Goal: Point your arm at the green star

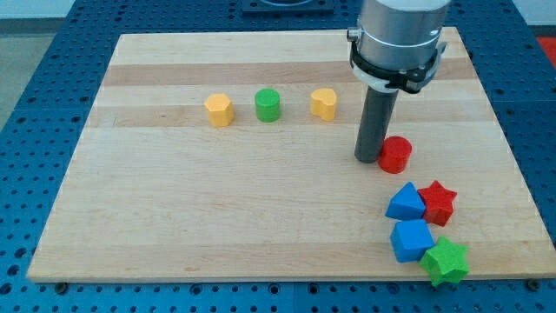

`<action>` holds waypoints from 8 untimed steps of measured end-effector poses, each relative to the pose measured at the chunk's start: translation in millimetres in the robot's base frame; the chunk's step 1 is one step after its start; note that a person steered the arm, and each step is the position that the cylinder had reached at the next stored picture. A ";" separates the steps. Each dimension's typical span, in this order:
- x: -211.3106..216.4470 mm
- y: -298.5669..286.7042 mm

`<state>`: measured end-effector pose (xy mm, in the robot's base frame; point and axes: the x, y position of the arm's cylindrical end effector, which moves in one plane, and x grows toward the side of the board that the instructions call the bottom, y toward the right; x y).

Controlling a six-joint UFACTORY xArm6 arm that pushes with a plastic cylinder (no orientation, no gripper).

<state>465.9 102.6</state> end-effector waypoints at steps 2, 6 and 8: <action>0.0 6.5; 57.5 -41.2; 119.3 -51.7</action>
<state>585.3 50.9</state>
